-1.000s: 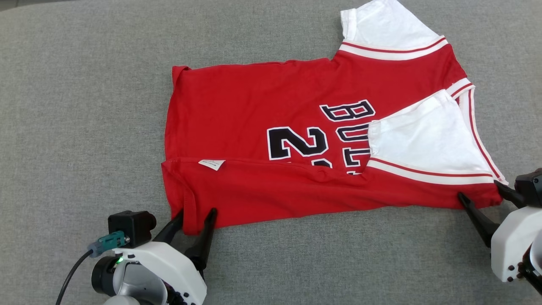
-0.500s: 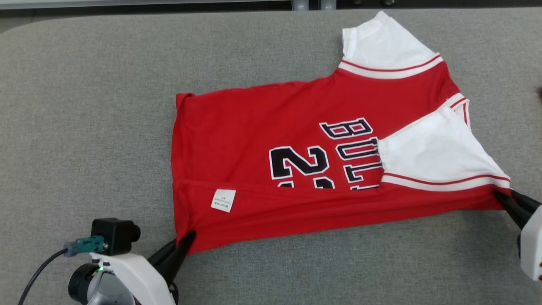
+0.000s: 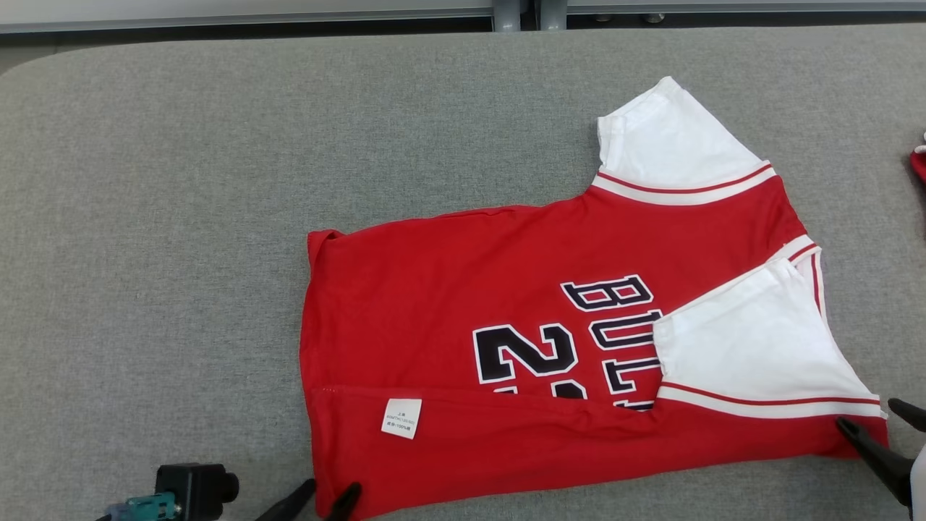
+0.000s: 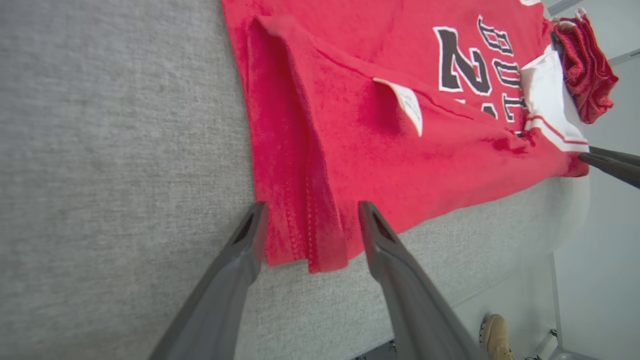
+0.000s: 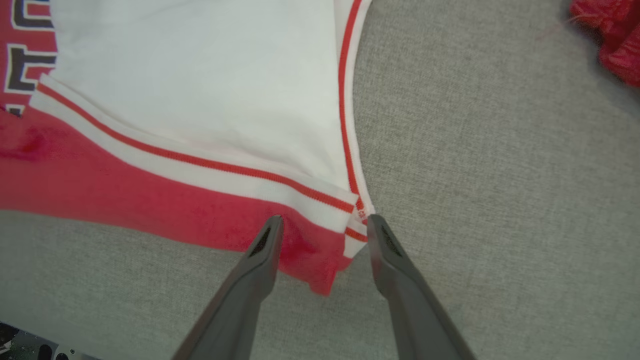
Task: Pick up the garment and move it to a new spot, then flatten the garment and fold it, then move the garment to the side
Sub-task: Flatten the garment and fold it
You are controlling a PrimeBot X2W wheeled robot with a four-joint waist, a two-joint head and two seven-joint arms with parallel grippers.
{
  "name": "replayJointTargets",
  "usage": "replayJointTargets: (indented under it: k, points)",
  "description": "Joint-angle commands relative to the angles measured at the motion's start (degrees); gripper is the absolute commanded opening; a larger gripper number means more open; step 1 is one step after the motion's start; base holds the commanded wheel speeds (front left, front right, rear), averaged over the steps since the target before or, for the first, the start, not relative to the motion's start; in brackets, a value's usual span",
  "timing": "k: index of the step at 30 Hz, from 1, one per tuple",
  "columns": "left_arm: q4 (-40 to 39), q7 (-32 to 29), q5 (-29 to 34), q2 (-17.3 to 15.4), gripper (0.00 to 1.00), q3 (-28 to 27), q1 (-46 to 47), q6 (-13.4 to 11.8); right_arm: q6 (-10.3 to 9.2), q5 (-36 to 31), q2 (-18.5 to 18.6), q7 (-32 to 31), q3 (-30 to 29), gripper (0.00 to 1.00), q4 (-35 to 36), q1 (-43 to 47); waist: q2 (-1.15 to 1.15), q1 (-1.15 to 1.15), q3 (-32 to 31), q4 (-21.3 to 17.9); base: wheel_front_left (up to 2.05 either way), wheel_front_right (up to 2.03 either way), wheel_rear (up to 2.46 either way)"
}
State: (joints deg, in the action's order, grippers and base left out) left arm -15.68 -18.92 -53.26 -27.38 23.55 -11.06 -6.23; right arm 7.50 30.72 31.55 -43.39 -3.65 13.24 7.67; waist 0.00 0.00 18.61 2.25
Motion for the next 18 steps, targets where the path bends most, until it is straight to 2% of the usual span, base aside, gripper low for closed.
replayJointTargets:
  k: [1, 6, 10, 14, 18]
  points:
    - [0.03, 0.92, 0.29, -0.08, 1.00, -0.76, -0.17, -0.53, -0.01, 0.21, -0.54, 0.79, -0.92, 1.00, 0.29, -0.12, 0.00, 0.00, 0.01, 0.29, 0.00, 0.00, 0.00]
    - [-1.40, 2.21, 2.80, -2.66, 1.00, -4.15, 2.66, -2.31, -0.01, 1.96, 1.48, 0.89, -5.05, 1.00, 4.64, -3.23, 0.00, 0.00, 1.30, 1.47, 0.00, 0.00, 0.00]
    - [-3.29, 0.99, 5.82, -4.39, 1.00, -5.49, 10.83, -2.69, -0.01, 2.46, 4.69, -0.95, -5.24, 1.00, 7.94, -12.27, 0.00, 0.00, 5.71, 2.27, 0.00, 0.00, 0.00]
    - [-1.46, -2.47, 8.93, -2.02, 1.00, -2.23, 24.56, -1.75, -0.01, 0.69, 5.51, -3.12, -0.32, 1.00, 5.10, -26.21, 0.00, 0.00, 10.81, 4.16, 0.00, 0.00, 0.00]
    - [5.01, -5.88, 12.78, 0.81, 1.00, 2.10, 37.19, -0.25, -0.01, -2.64, 4.78, -5.47, 6.34, 1.00, -2.21, -40.17, 0.00, 0.00, 14.61, 6.45, 0.00, 0.00, 0.00]
